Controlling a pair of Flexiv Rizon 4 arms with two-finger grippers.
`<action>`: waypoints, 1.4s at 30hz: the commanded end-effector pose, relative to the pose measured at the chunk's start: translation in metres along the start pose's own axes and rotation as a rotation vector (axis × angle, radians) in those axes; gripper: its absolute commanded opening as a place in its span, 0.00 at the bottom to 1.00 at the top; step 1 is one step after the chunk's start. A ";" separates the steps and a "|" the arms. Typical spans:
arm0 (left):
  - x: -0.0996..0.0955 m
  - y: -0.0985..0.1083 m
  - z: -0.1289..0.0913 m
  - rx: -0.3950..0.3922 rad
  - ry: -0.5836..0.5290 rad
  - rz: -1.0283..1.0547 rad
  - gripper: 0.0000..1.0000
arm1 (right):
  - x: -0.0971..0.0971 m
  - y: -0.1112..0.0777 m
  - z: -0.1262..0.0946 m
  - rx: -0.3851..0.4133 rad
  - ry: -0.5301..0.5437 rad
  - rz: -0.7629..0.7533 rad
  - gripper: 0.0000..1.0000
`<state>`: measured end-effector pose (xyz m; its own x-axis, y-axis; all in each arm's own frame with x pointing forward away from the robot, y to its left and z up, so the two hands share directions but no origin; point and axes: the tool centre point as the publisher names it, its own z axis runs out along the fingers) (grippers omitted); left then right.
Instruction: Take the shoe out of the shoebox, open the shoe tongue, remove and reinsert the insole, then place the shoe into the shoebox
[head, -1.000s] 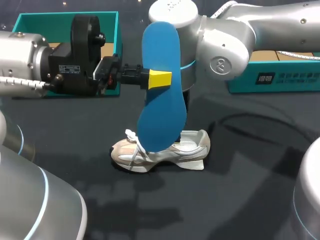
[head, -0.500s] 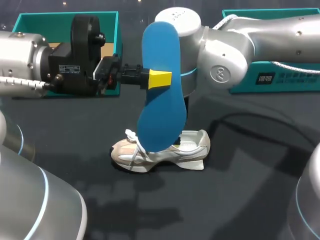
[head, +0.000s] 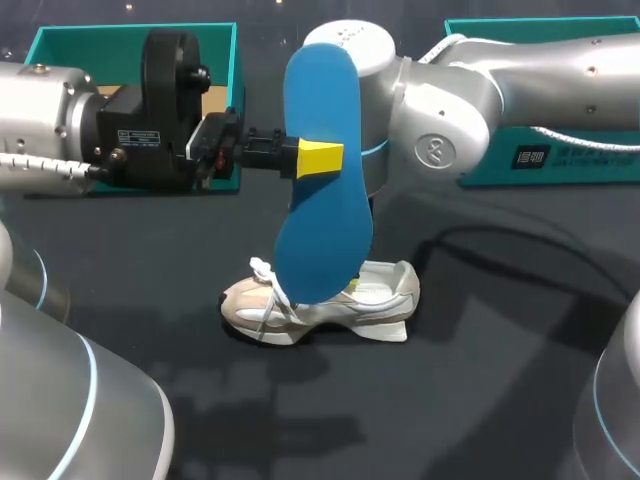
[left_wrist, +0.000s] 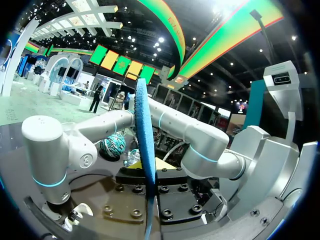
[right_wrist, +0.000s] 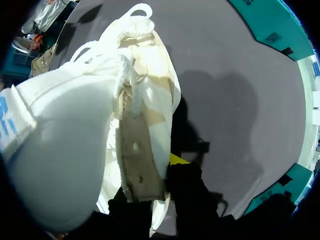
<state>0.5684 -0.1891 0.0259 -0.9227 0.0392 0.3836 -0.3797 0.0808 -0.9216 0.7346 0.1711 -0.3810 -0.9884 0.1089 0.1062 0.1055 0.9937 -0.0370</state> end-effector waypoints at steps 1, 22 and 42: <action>0.007 0.001 0.003 0.007 -0.011 0.001 0.00 | 0.003 0.004 -0.003 0.012 0.002 -0.001 0.00; 0.007 0.001 0.003 0.007 -0.011 0.001 0.00 | 0.049 0.003 -0.033 -0.051 0.008 0.484 0.00; 0.007 0.001 0.003 0.007 -0.011 0.001 0.00 | 0.075 -0.003 -0.039 -0.056 -0.036 0.918 0.00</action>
<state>0.5685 -0.1890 0.0260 -0.9226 0.0392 0.3837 -0.3798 0.0809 -0.9215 0.6734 0.1790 -0.3409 -0.6410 0.7655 0.0558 0.7631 0.6434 -0.0614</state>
